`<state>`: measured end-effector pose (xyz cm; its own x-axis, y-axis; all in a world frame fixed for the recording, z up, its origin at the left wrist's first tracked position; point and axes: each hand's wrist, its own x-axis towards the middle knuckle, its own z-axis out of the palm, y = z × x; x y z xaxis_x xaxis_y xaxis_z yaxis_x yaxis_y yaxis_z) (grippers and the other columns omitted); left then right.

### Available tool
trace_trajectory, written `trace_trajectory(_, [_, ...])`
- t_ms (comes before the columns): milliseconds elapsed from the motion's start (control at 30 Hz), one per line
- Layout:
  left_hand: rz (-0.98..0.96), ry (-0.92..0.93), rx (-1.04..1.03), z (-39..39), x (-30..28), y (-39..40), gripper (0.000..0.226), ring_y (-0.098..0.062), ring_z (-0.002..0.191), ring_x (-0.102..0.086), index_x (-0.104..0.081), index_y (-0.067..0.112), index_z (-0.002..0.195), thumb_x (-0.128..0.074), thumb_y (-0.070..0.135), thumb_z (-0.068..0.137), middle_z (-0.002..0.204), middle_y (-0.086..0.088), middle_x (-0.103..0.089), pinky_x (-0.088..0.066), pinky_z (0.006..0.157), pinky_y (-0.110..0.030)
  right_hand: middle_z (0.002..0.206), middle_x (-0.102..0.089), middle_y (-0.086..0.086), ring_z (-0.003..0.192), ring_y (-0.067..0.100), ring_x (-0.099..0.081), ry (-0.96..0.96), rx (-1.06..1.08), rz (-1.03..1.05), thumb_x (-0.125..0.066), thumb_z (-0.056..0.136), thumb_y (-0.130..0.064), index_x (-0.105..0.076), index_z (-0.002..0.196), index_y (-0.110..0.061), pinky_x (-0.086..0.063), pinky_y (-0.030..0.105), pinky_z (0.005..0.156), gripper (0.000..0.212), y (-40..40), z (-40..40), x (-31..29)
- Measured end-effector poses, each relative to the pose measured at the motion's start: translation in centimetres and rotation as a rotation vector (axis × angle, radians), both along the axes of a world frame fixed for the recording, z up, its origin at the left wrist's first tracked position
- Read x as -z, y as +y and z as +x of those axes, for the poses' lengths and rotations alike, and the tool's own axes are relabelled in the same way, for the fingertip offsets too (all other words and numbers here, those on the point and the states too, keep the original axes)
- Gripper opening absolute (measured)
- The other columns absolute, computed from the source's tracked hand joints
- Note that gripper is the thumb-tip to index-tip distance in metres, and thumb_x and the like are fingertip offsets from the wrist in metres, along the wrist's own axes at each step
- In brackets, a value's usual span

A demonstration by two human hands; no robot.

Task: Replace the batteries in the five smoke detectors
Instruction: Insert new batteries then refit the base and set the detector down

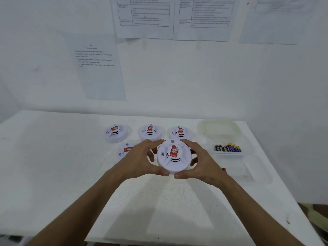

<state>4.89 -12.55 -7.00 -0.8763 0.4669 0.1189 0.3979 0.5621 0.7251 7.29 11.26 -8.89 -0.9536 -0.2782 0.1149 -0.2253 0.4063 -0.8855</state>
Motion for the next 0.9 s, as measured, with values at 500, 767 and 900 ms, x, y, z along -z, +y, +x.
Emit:
trace_trajectory(500, [0.009, -0.083, -0.002, -2.3, 2.4, -0.2, 0.077, 0.002, 0.07, -0.052, -0.051, 0.042, 0.13, -0.087, 0.042, 0.062, 0.099, 0.022, -0.067, -0.05, 0.067, -0.018, 0.131, -0.043, -0.014, 0.116, 0.0, -0.045, -0.039, 0.04, 0.053, -0.096, 0.056, -0.02, -0.044, 0.139, -0.031, -0.047, 0.016, 0.088, 0.099, -1.3, -2.1, 1.8])
trace_trajectory(767, [-0.033, -0.141, -0.024, -3.4, 3.7, 0.0, 0.069, 0.012, 0.067, -0.05, -0.047, 0.043, 0.124, -0.086, 0.026, 0.069, 0.073, 0.045, -0.056, -0.043, 0.061, -0.008, 0.115, -0.05, -0.022, 0.1, -0.022, -0.046, -0.083, 0.096, 0.062, -0.093, 0.059, -0.008, -0.049, 0.129, -0.022, -0.038, -0.004, 0.075, 0.084, -2.1, -3.6, 3.8])
trace_trajectory(900, [-0.044, -0.175, -0.021, -3.8, 4.3, 0.2, 0.07, 0.008, 0.061, -0.051, -0.051, 0.031, 0.13, -0.085, 0.022, 0.07, 0.066, 0.04, -0.057, -0.04, 0.057, -0.005, 0.109, -0.053, -0.021, 0.097, -0.012, -0.051, -0.111, 0.138, 0.113, -0.094, 0.058, -0.011, -0.052, 0.128, -0.019, -0.039, -0.003, 0.073, 0.082, -2.6, -4.3, 4.9])
